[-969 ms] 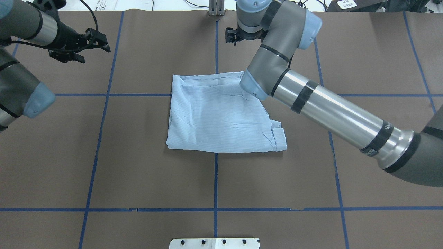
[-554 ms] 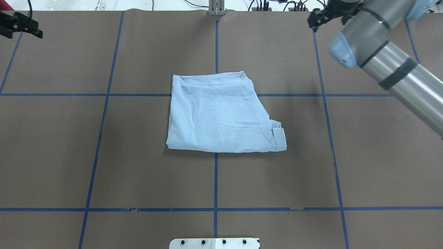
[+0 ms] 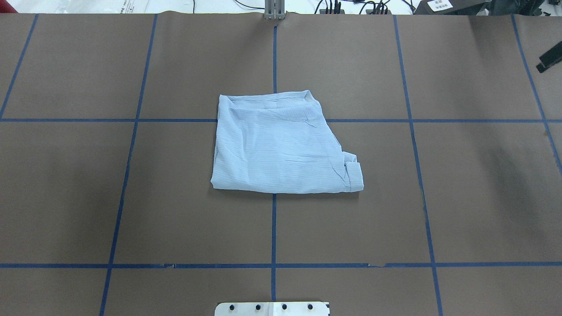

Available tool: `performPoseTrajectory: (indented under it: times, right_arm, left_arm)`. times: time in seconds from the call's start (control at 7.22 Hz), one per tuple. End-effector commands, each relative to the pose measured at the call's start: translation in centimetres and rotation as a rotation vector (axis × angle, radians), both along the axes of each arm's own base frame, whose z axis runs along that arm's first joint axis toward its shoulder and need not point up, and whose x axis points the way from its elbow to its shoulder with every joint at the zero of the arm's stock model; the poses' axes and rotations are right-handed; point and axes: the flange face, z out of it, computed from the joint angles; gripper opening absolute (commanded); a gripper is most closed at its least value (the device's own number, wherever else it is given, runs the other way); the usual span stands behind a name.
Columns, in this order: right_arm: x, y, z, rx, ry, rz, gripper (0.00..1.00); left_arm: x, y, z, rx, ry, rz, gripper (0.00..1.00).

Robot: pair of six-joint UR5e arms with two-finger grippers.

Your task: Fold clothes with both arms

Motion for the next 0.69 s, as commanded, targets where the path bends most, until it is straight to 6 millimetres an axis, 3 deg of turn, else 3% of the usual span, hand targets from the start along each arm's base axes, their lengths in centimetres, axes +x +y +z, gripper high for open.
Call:
performPoseTrajectory:
  times: [0.0, 0.14, 0.28, 0.55]
  right_arm:
    - [4.5, 7.1, 5.4, -0.057, -0.047, 0.034, 1.00]
    - [5.9, 9.8, 8.7, -0.116, -0.040, 0.056, 1.00]
    - [6.8, 9.6, 7.9, -0.129, -0.052, 0.091, 1.00]
    - [8.3, 10.4, 8.4, -0.183, -0.064, 0.143, 1.00]
  left_arm:
    - [-1.1, 3.3, 5.2, -0.025, 0.014, -0.002, 1.00]
    - [-1.0, 3.9, 6.4, -0.015, 0.016, -0.001, 1.00]
    - [-1.3, 4.4, 6.4, -0.049, 0.016, -0.016, 1.00]
    - [-1.1, 5.6, 1.5, -0.157, 0.015, -0.026, 1.00]
